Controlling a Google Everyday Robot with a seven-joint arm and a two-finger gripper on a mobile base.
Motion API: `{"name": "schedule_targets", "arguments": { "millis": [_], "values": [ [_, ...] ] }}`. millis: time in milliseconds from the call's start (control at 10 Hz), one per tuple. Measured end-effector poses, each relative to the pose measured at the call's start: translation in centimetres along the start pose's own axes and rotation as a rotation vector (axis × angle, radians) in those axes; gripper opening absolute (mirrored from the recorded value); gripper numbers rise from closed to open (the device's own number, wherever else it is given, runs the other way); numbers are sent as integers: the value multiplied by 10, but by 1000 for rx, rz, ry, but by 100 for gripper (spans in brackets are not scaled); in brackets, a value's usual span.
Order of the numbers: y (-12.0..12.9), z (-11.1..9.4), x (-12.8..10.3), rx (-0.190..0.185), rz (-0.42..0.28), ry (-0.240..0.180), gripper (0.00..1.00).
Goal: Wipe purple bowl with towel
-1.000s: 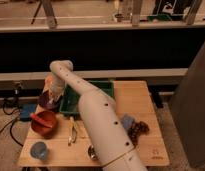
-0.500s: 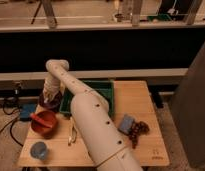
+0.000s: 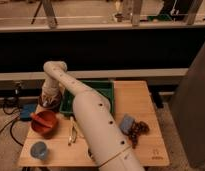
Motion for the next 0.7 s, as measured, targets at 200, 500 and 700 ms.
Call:
{"name": "schedule_targets", "arguments": {
  "millis": [200, 500, 700],
  "values": [
    [16, -5, -3, -18, 11, 0, 0],
    [37, -11, -4, -49, 43, 5, 0],
    [48, -17, 0, -67, 68, 20, 0]
  ]
}}
